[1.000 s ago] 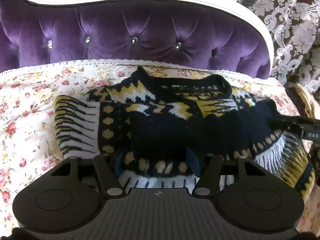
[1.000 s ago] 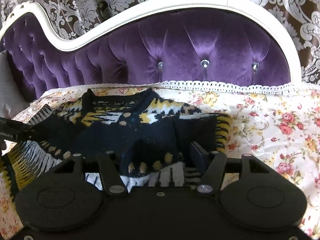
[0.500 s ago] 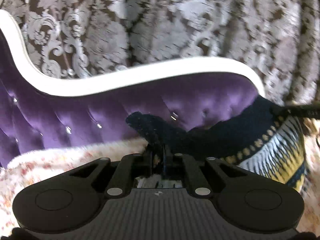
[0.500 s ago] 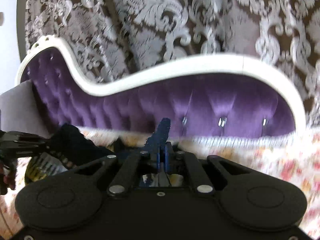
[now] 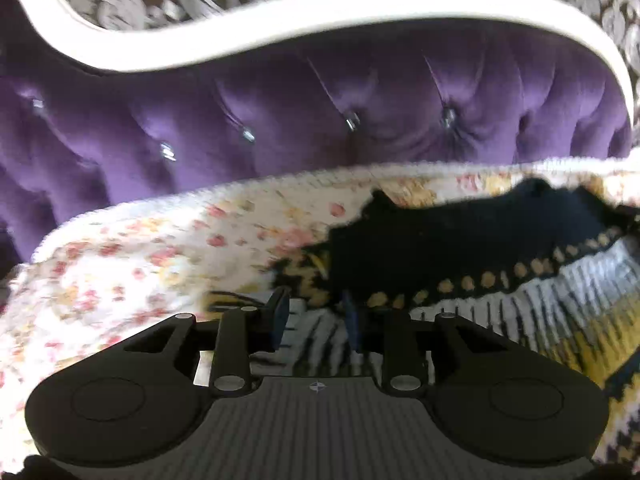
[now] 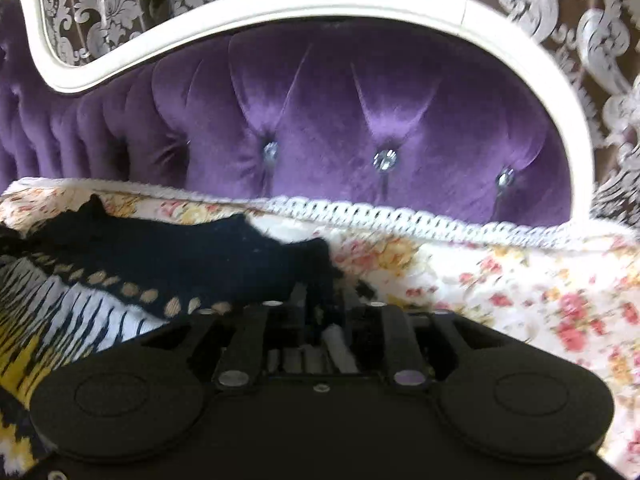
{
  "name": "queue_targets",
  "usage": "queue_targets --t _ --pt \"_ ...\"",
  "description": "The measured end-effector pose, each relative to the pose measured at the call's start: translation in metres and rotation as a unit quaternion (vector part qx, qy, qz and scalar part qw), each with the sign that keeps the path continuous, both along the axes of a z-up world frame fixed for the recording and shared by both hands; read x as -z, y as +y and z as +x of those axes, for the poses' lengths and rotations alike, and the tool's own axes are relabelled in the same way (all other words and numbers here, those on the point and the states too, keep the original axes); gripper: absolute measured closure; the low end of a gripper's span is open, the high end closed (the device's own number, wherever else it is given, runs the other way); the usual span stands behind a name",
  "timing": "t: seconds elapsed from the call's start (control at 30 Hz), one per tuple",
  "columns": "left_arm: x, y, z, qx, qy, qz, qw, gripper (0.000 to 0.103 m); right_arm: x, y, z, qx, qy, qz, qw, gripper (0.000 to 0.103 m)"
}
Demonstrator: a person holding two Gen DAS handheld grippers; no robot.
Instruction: Fold small clothes
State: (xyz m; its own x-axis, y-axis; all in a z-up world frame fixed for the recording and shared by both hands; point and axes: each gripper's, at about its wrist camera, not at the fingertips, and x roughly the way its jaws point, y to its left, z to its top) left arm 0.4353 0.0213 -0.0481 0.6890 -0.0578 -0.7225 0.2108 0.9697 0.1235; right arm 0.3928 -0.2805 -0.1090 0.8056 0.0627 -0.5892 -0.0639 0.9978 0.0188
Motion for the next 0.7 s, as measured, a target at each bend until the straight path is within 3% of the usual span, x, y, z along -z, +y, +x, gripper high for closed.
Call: queue_targets --t 0.2,0.27,0.5,0.7 --pt "-0.045 0.021 -0.038 -0.014 -0.033 -0.05 0.9981 0.066 -0.018 -0.011 -0.011 0.024 -0.03 0.012 0.999 0.06" --pt "-0.047 0.021 -0.049 -0.013 -0.032 -0.054 0.9979 0.061 -0.031 -0.01 -0.016 0.021 -0.041 0.022 0.999 0.048" --pt "-0.025 0.003 -0.082 0.01 -0.006 -0.055 0.9984 0.06 -0.059 0.018 -0.051 -0.039 -0.047 0.048 0.997 0.044" --pt "0.005 -0.002 -0.105 0.017 0.022 -0.059 0.9979 0.06 -0.048 0.045 -0.084 -0.1 -0.004 0.06 0.993 0.038"
